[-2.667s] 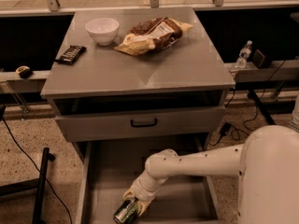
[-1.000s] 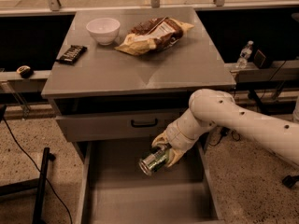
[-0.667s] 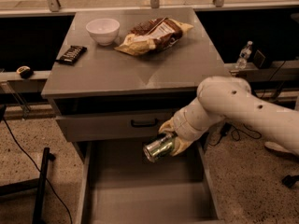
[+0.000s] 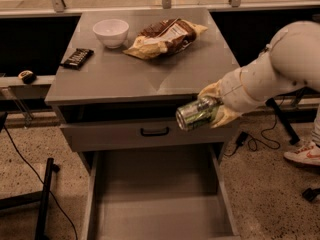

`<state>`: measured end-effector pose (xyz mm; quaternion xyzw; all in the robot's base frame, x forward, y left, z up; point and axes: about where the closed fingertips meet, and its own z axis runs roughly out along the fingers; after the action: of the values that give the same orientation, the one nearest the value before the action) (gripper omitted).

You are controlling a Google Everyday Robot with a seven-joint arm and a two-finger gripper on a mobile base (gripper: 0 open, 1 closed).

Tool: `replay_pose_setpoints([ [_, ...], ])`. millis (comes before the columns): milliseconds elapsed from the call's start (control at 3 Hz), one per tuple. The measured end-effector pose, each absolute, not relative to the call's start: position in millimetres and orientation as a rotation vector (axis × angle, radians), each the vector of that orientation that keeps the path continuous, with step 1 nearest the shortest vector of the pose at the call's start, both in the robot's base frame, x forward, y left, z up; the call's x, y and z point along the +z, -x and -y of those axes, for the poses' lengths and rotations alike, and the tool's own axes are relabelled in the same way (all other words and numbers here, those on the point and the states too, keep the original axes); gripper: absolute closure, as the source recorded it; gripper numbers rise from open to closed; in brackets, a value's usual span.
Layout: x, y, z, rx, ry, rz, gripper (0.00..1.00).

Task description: Pick green can from middle drawer and place on counter

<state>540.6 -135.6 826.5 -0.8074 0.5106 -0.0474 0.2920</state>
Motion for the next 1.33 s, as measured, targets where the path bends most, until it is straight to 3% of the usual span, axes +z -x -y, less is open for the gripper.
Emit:
replay_pose_setpoints([
  [667,923.1,-629.6,143.4,-0.259,1.879,-1.545,1.0],
  [1333,851.3,-709.5,116.5,-0.016,1.888,-1.691,1.0],
])
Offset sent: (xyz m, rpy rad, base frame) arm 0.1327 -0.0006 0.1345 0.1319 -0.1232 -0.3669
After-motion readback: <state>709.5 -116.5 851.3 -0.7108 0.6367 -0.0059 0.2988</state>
